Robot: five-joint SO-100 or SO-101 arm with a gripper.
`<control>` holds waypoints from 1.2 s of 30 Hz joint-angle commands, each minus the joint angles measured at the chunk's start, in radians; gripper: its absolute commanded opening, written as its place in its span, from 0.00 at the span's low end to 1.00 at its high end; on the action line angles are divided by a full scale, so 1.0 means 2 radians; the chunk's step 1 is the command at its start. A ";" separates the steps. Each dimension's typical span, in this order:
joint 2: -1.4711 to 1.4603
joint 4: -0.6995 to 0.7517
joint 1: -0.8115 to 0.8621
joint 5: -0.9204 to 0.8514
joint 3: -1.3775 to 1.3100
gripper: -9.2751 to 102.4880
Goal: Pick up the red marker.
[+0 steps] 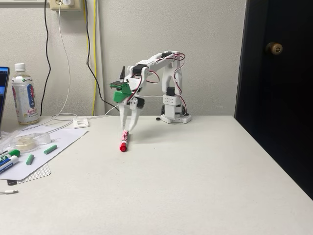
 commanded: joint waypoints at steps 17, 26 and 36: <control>-0.067 -0.002 0.033 -0.154 -0.045 0.31; -0.100 -0.012 0.028 -0.156 -0.043 0.34; -0.133 -0.017 0.029 -0.156 -0.043 0.32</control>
